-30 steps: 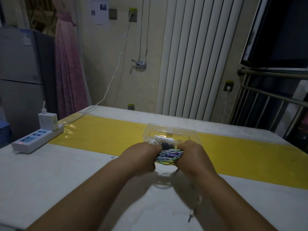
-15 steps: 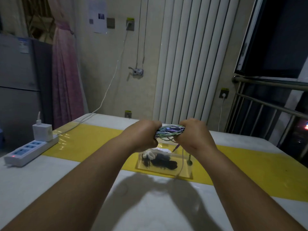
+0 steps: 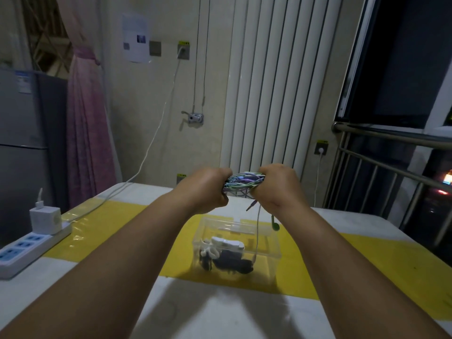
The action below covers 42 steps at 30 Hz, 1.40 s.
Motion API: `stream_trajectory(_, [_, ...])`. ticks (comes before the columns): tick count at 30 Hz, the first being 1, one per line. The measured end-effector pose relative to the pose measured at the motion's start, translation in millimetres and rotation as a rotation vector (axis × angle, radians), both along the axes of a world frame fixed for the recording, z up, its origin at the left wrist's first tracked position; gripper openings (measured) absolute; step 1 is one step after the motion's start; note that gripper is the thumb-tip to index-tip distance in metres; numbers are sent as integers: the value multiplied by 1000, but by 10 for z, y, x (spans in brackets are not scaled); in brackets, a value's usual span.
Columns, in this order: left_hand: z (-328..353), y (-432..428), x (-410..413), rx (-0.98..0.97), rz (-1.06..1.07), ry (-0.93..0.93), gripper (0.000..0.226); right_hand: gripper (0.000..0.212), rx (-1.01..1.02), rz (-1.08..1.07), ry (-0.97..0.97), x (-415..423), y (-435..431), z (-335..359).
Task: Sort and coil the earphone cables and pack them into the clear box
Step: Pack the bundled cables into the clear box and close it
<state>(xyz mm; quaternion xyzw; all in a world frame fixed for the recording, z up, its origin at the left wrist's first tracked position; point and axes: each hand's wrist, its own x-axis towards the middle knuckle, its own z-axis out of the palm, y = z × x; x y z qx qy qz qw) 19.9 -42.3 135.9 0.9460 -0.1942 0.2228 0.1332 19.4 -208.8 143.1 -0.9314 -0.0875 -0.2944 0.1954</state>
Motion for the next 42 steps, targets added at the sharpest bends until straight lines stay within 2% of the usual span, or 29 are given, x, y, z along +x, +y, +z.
stream_trajectory(6, [208,-6,118,-18,-1,-11,23,5,-12,0,-33,121,6,226])
stream_trajectory(12, [158,-20,233,-21,0,41,25,2,-8,-17,37,227,12,189])
stream_trajectory(16, [-303,-55,326,35,17,168,27,14,-19,-14,219,328,-3,-275])
stream_trajectory(20, [-776,-92,426,150,39,324,18,8,-17,-3,418,438,-10,-773])
stream_trajectory(24, [-948,-109,568,253,21,401,15,23,-84,-9,588,551,-20,-1056])
stream_trajectory(26, [-972,-109,623,254,-10,432,23,25,-152,-21,660,618,-3,-1113])
stream_trajectory(30, [-996,-85,661,139,-72,524,65,37,-373,-54,846,721,54,-1153])
stream_trajectory(32, [-989,-62,650,61,-117,539,71,39,-437,-64,918,751,58,-1149])
stream_trajectory(37, [-982,-4,578,-18,-174,498,54,36,-549,-24,947,676,43,-1095])
stream_trajectory(42, [-980,-24,493,-134,-168,471,30,32,-558,66,921,537,-33,-911])
